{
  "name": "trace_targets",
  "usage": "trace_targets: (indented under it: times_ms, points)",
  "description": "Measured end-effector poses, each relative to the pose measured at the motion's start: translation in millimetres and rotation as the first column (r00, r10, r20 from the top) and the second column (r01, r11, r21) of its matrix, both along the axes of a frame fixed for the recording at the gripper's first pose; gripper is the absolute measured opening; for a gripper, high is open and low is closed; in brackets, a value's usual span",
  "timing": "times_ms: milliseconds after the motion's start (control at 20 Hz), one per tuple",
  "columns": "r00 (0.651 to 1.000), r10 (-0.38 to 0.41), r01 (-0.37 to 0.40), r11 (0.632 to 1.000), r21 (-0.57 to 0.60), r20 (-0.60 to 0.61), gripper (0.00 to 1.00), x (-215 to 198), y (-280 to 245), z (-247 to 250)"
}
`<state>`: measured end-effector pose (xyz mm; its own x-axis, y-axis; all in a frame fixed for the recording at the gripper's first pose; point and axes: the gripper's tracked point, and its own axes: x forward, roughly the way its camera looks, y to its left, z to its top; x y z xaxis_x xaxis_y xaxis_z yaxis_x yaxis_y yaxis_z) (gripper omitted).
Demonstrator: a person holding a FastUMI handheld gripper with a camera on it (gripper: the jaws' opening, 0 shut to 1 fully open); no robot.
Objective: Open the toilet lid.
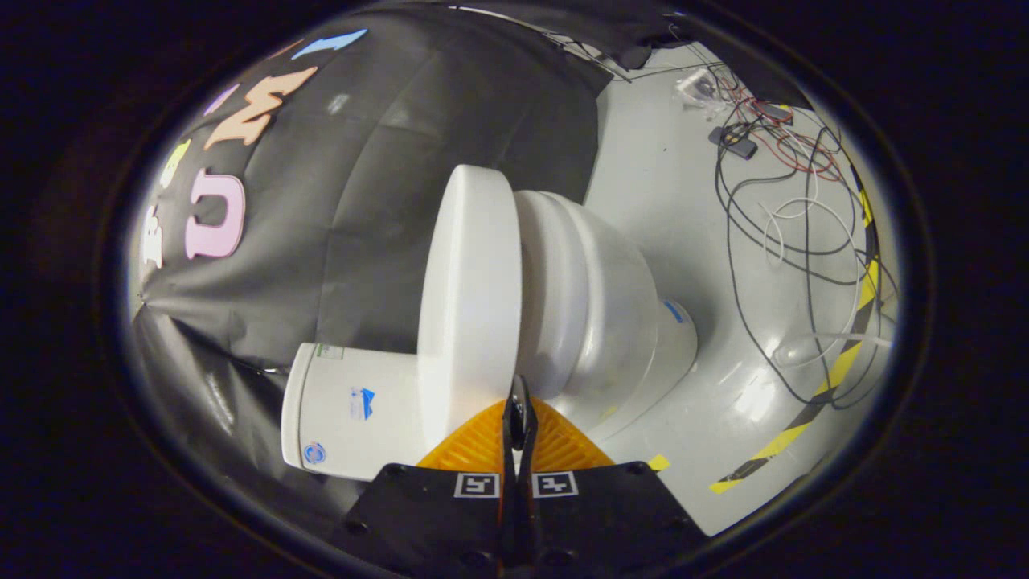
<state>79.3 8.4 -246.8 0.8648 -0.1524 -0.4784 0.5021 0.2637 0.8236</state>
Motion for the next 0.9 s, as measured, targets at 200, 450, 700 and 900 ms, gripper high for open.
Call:
trace_targets:
  times_ms: [200, 450, 700, 900]
  points:
    - [0.997, -0.073, 0.074, 0.997, -0.026, 0.036, 0.01, 1.4, 1.8, 17.9]
    - [0.996, -0.084, 0.086, 0.989, -0.123, 0.021, 0.0, 5.5, 6.5, 49.1]
    - [0.998, -0.071, 0.069, 0.974, -0.213, 0.002, 0.01, 16.0, 19.0, 87.6]
    - [0.997, -0.029, 0.051, 0.946, -0.321, 0.073, 0.0, 24.5, 33.4, 117.7]
